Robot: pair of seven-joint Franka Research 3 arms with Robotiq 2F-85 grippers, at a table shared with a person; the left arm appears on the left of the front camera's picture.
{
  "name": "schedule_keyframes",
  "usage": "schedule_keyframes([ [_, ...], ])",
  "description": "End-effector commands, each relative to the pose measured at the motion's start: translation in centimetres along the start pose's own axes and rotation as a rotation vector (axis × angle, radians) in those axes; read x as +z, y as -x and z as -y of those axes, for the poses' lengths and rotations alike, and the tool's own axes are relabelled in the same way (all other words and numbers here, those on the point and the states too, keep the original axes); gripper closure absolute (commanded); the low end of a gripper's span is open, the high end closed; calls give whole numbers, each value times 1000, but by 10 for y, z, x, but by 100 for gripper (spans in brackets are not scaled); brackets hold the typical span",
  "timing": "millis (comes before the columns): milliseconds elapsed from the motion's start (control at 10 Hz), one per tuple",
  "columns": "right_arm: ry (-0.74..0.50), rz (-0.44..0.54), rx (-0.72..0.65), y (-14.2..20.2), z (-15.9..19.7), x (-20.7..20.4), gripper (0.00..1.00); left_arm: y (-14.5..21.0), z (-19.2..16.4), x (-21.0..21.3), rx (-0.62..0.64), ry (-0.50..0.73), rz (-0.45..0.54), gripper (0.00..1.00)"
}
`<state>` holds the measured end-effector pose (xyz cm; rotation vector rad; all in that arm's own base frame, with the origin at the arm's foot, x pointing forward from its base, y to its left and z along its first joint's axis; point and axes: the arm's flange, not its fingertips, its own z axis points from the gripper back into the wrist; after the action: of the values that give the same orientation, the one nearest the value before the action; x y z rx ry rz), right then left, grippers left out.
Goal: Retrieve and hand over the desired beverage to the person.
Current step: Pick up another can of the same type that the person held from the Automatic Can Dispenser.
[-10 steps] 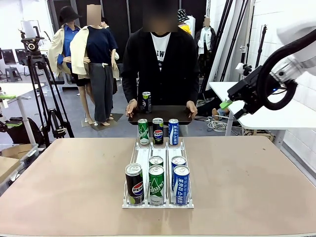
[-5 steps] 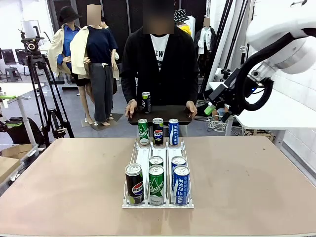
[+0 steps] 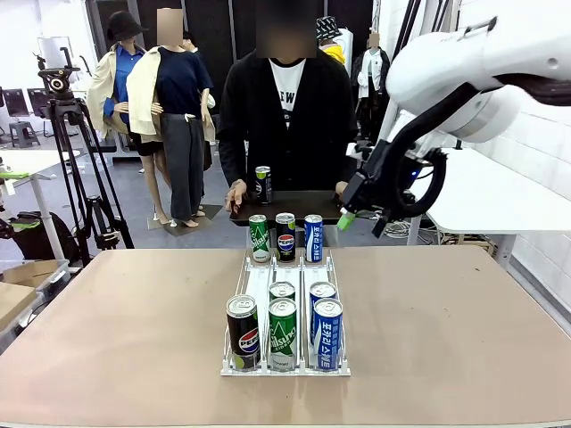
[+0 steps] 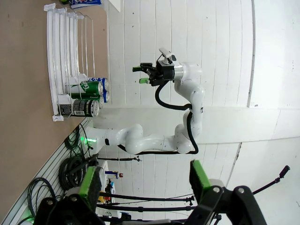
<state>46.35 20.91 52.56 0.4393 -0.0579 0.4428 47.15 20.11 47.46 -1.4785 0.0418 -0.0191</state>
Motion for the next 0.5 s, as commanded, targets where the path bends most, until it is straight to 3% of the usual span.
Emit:
schedule_keyframes([
  [0, 78, -16, -9, -2, -17, -23, 0, 1, 1, 1, 0, -8, 7, 0],
  [400, 179, -72, 10, 5, -48, -71, 0, 1, 1, 1, 0, -8, 7, 0],
])
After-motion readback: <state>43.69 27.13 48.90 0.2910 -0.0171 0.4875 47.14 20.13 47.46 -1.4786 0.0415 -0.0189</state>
